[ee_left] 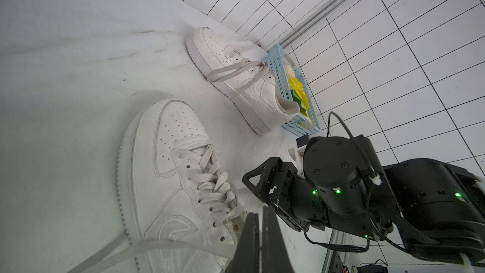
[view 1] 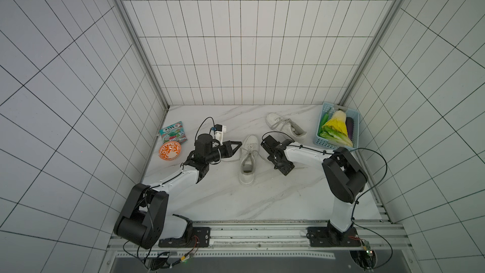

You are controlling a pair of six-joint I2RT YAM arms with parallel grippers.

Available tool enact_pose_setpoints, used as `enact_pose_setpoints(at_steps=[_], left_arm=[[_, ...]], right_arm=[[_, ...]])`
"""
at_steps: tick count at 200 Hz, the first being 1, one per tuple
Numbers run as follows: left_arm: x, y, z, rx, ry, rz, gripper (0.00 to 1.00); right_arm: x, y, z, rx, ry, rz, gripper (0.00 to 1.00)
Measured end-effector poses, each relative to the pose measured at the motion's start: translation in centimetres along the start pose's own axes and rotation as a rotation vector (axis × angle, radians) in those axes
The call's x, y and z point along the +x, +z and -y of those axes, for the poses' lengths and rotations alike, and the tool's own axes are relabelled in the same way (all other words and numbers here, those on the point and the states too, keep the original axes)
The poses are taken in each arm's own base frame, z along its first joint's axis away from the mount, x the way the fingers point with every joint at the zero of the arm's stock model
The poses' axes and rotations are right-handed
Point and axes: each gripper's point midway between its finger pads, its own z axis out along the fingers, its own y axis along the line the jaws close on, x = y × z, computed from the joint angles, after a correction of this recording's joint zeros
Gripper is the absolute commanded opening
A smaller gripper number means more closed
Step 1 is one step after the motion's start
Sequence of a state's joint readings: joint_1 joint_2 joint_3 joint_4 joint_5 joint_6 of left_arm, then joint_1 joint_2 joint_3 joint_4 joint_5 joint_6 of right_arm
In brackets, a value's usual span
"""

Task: Tie the shoes
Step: Wrap the shoelace around the shoelace.

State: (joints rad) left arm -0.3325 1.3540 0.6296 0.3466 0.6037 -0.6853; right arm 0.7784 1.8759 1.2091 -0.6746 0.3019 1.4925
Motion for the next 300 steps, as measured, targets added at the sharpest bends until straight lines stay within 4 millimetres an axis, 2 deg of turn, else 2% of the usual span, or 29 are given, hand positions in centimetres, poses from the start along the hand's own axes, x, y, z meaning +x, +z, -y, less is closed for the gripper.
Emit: enact_pose_setpoints(at_steps=[26,57,107,133,175,195,208,222,261,283,300], left_arm=[[0.0,0.0,0.0,0.0,0.004,0.0,0.0],[0.0,0.0,0.0,0.0,0.007,0.0,0.0],[0.1,0.0,0.1,0.007,0.013,-0.007,0.0],[0.2,0.0,0.2,0.01,0.014,-0.01,0.0],[0.2,-0.1,0.4,0.02,0.026,-0.014,0.0],[0.1,-0.3,0.9,0.034,0.046,-0.012,0.0],[0.1,-0.4,1.3,0.047,0.061,-0.013,0.0],[0.1,-0.5,1.6,0.06,0.072,-0.018,0.0],[0.1,-0.5,2.1,0.088,0.1,-0.017,0.0],[-0.1,-0.6,2.5,0.11,0.125,-0.004,0.0],[0.0,-0.7,2.7,0.129,0.147,0.005,0.0]], right_arm=[[-0.2,0.3,0.1,0.006,0.01,0.001,0.7],[-0.6,0.6,0.3,0.018,0.002,0.01,0.59],[-2.0,1.4,0.9,0.052,-0.029,0.064,0.54],[-2.8,1.7,1.2,0.07,-0.05,0.086,0.4],[-3.2,1.7,0.2,0.041,-0.119,0.102,0.05],[-3.4,0.9,-0.5,-0.009,-0.177,0.102,0.0],[-3.8,-0.8,-1.2,-0.091,-0.218,0.111,0.0],[-4.5,-3.8,-2.4,-0.222,-0.253,0.128,0.0],[-6.5,-15.3,-6.3,-0.69,-0.33,0.21,0.0],[-6.0,-20.6,-8.0,-0.926,-0.413,0.221,0.0],[-5.1,-23.3,-9.4,-1.066,-0.476,0.208,0.0]])
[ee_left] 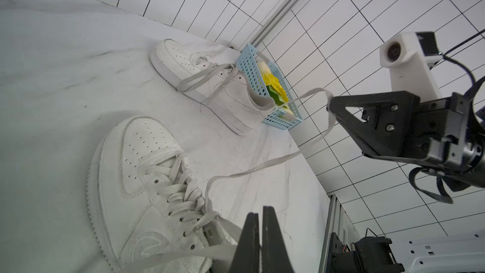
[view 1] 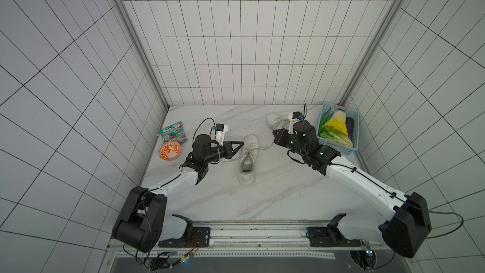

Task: Tie the shoes
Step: Wrap the shoelace around the shoelace.

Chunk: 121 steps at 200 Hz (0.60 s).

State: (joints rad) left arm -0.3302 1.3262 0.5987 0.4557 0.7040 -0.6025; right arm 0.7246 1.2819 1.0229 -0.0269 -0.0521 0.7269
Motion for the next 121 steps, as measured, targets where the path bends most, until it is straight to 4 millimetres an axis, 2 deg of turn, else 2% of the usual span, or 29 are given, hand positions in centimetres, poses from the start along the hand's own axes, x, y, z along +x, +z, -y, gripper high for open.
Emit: enact_pose_setpoints(at_steps=[26,71,99,121], left_arm=[[0.1,-0.1,0.2,0.016,0.031,0.007,0.0],[0.4,0.4,-0.3,0.027,0.045,-0.002,0.0],[0.7,0.7,-0.6,0.035,0.043,-0.002,0.0],[0.9,0.4,-1.0,0.027,0.039,0.004,0.0]], right_arm=[[1.1,1.8,-3.2,-0.145,-0.052,-0.081,0.0],[3.1,7.5,-7.0,-0.298,-0.096,-0.197,0.0],[3.5,11.4,-9.2,-0.368,-0.124,-0.239,0.0],[3.6,14.2,-10.4,-0.408,-0.158,-0.263,0.11]])
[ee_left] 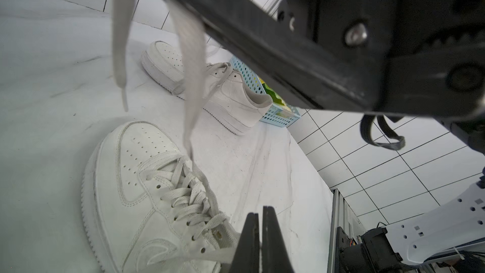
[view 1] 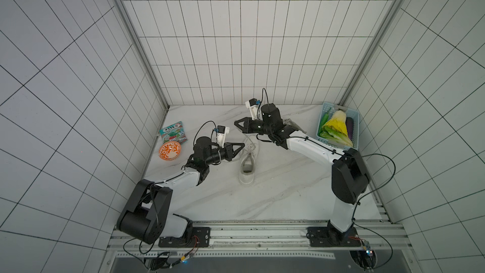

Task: Tie the shoes
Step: Wrap the shoelace around the shoelace.

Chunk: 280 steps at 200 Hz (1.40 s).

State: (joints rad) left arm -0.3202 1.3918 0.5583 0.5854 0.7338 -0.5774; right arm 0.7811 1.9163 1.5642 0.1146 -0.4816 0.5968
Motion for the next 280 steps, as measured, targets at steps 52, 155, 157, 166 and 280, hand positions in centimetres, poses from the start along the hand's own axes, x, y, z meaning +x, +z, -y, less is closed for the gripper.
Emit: enact_pose_setpoints(at_steps=[52,155,157,166,280], left_arm=[[0.2,-0.5,-0.8,-0.02,0.001,0.004,0.0],[-0.7,0.2,-0.8,-0.002,-0.058,-0.005,0.0],[-0.8,0.2,-0.8,-0.001,-0.06,-0.006,0.0],[-0.8,0.4,-0.9,0.0,-0.067,-0.01,0.0],[-0.8,1.8,-0.6,0.046,-0.097,-0.059,0.0]], right_arm=[[2.1,2.0,2.2,0.012,-0.104,-0.113,0.61],[1.0,-17.4,4.0,0.141,-0.552,0.138,0.75],[1.5,-17.4,4.0,0.13,-0.559,0.136,0.75],[3.8,-17.1,4.2,0.091,-0.575,0.11,0.75],[11.5,-6.1,4.1,-0.159,-0.661,-0.131,0.52]])
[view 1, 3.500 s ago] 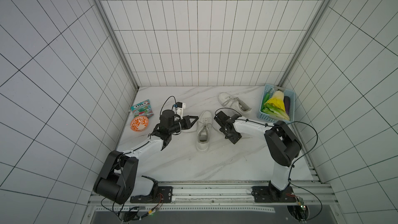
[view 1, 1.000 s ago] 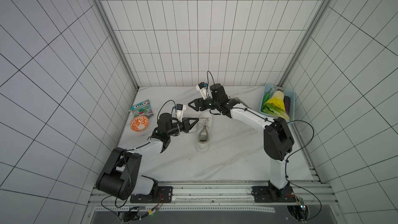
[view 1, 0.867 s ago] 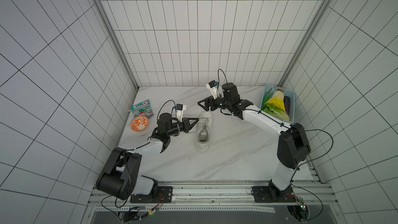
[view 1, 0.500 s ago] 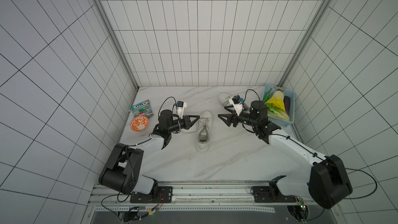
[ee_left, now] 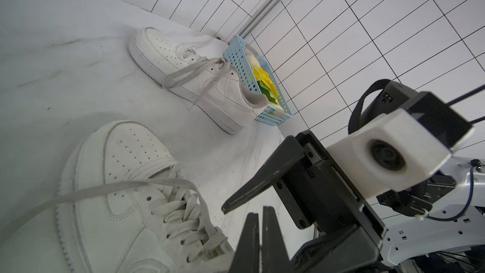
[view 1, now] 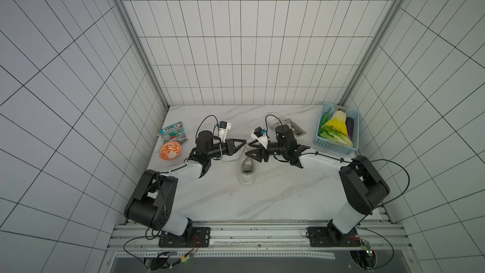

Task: Tie the shoes
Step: Wrap the shoelace around the shoelace.

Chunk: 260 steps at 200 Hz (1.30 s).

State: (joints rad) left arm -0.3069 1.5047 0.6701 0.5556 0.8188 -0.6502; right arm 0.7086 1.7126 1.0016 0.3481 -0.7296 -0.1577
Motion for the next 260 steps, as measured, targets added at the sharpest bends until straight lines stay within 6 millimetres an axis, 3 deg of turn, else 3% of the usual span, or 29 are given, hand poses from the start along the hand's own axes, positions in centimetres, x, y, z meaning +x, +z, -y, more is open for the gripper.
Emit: enact_pose_setpoints(at_steps=[58,71,98,115,131,163,194,225,260], left_arm=[[-0.1,0.3,-0.2,0.0,-0.011,-0.016,0.02],[-0.2,0.4,-0.1,0.002,-0.01,-0.017,0.09],[-0.4,0.1,-0.4,-0.01,-0.005,-0.014,0.41],[-1.0,-0.8,-1.7,-0.07,-0.022,0.007,0.55],[-2.2,-2.6,-3.6,-0.181,-0.029,0.052,0.61],[-4.4,-5.9,-7.6,-0.463,-0.048,0.112,0.64],[-4.5,-7.3,-11.7,-0.714,-0.118,0.081,0.65],[-2.6,-7.5,-16.3,-0.925,-0.192,-0.022,0.66],[0.5,-6.4,-18.7,-1.067,-0.218,-0.155,0.66]], right_arm=[[-0.5,1.5,-0.1,-0.051,0.021,0.016,0.0],[-0.5,1.5,-0.2,-0.054,0.027,0.018,0.0],[-0.6,1.5,0.0,-0.047,0.022,0.018,0.0],[-0.6,1.5,0.1,-0.035,0.016,0.017,0.0],[-0.6,1.4,0.4,-0.02,0.008,0.014,0.0],[-0.6,1.2,0.7,0.008,-0.008,0.002,0.0],[-1.1,0.8,0.9,0.034,-0.03,0.005,0.0],[-0.8,1.0,0.9,0.051,-0.047,-0.011,0.0],[-0.3,1.2,0.6,0.059,-0.057,-0.035,0.0]])
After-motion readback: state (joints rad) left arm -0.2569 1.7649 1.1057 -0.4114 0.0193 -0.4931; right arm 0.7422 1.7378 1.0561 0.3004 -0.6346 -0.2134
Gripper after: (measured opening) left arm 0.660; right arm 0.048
